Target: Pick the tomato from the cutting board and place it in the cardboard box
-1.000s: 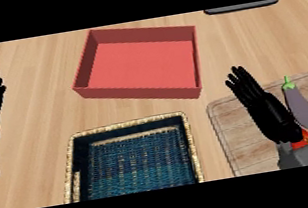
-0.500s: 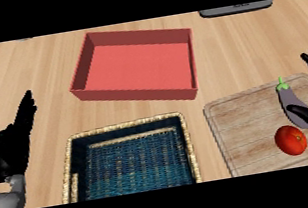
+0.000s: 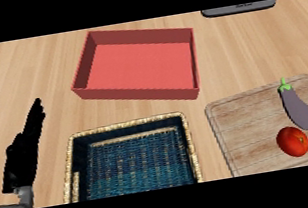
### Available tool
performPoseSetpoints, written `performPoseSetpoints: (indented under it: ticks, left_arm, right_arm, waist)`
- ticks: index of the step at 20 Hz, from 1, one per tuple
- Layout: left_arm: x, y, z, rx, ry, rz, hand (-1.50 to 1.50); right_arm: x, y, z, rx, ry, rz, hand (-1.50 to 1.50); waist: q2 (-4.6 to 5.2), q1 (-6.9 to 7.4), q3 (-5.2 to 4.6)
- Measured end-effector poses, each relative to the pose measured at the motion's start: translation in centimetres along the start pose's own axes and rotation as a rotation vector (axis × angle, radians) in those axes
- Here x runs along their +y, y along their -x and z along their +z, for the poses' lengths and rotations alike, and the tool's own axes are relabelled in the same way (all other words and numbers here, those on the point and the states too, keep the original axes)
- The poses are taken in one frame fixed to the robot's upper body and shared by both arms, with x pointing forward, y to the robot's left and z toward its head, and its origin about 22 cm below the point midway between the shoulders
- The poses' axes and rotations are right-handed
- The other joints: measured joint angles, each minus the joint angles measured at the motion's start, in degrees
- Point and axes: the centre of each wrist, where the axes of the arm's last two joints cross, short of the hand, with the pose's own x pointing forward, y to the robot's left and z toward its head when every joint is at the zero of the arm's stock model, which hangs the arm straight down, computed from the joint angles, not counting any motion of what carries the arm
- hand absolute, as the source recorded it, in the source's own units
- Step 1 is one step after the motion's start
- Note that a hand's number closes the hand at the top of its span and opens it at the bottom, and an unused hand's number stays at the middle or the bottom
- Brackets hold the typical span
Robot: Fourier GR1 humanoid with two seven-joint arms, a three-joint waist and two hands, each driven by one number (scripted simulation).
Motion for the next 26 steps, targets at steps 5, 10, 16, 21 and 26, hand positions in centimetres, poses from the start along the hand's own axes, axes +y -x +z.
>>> performPoseSetpoints:
  ticks: [5,10,16,21,26]
  left_arm:
    - [-0.3,0.3,0.4,0.003,-0.001,0.005,0.0]
    - [-0.4,0.0,0.6,0.0,0.007,0.002,0.0]
    - [0.4,0.0,0.4,0.002,0.006,0.007,0.0]
    - [-0.5,0.1,0.5,0.006,0.005,0.005,0.0]
    - [-0.5,0.5,0.6,0.002,0.005,0.001,0.0]
  right_arm:
    - [-4.2,-3.6,-0.7,0.088,-0.242,0.251,-1.5]
    - [-5.1,-5.6,-1.2,0.208,-0.482,0.433,-1.5]
    - [-2.5,-6.5,-1.0,0.293,-0.634,0.516,-1.5]
    - [0.1,-6.7,0.1,0.35,-0.634,0.555,-1.5]
    - [1.7,-6.0,0.3,0.392,-0.63,0.594,-1.5]
  waist:
    - [0.0,-0.07,-0.06]
    - [-0.02,0.15,-0.08]
    - [-0.04,-0.03,-0.06]
    - [-0.04,-0.08,-0.05]
    - [0.0,0.1,-0.02]
